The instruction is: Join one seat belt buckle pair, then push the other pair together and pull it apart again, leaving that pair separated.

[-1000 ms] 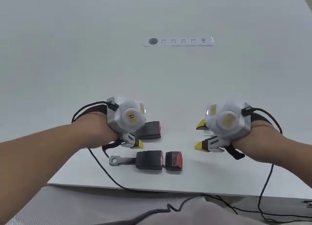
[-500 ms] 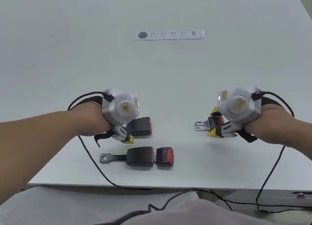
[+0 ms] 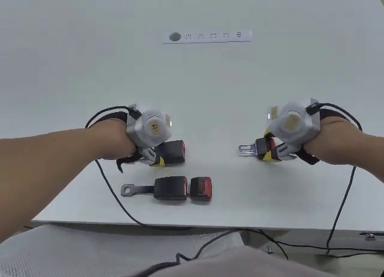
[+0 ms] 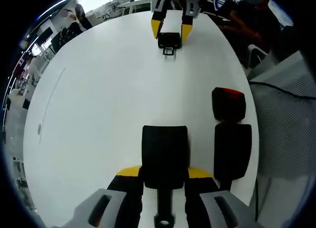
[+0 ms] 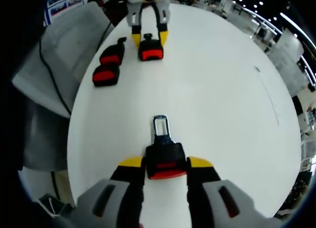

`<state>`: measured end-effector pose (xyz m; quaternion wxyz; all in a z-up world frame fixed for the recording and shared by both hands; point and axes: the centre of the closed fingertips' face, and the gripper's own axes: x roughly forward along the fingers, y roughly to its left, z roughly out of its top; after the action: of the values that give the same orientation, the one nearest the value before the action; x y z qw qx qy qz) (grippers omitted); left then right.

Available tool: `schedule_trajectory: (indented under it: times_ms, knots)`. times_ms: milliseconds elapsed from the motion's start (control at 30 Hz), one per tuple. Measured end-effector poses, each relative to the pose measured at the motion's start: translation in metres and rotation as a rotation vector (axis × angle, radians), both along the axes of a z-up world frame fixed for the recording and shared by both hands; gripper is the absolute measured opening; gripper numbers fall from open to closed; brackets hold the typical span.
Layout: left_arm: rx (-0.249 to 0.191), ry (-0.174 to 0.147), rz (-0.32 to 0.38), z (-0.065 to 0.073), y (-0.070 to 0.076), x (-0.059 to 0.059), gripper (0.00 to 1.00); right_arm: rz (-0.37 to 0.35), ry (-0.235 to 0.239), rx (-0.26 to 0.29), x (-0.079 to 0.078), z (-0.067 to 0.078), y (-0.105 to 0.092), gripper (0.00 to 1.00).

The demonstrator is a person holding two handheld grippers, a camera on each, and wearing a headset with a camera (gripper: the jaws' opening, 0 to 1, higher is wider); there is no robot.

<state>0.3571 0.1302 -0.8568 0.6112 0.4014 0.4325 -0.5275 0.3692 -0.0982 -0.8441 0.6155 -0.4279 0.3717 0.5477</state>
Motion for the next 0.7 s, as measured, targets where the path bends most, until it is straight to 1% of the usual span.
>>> schedule_trajectory:
  times_ms: [33,100,200,367,433,500,700]
  knots:
    - [0.002,-0.002,-0.007,-0.0001,0.0,-0.0024,0.33,0.001,-0.003,-0.005,0.0032,-0.0016,-0.0014,0.31]
    - [0.012,-0.01,-0.004,0.0006,-0.0014,-0.0024,0.33,-0.006,-0.001,0.003,0.0053,-0.0034,-0.0026,0.31]
    - [0.021,-0.015,-0.008,0.0006,-0.0011,-0.0018,0.32,-0.037,0.027,0.038,0.0062,-0.0039,-0.0027,0.31]
    - [0.026,-0.012,-0.01,0.0009,-0.0011,-0.0022,0.32,-0.024,0.034,0.044,0.0053,-0.0065,-0.0018,0.31]
    - [0.024,-0.01,-0.008,0.0007,-0.0011,-0.0018,0.32,-0.025,0.058,0.057,0.0065,-0.0077,-0.0024,0.32]
    - [0.025,-0.008,-0.007,0.0009,-0.0017,-0.0024,0.32,-0.02,0.07,0.06,0.0051,-0.0077,-0.0018,0.32]
    - [0.031,-0.006,-0.011,0.0007,-0.0014,-0.0026,0.32,-0.007,0.076,0.056,-0.0006,-0.0076,0.0,0.33]
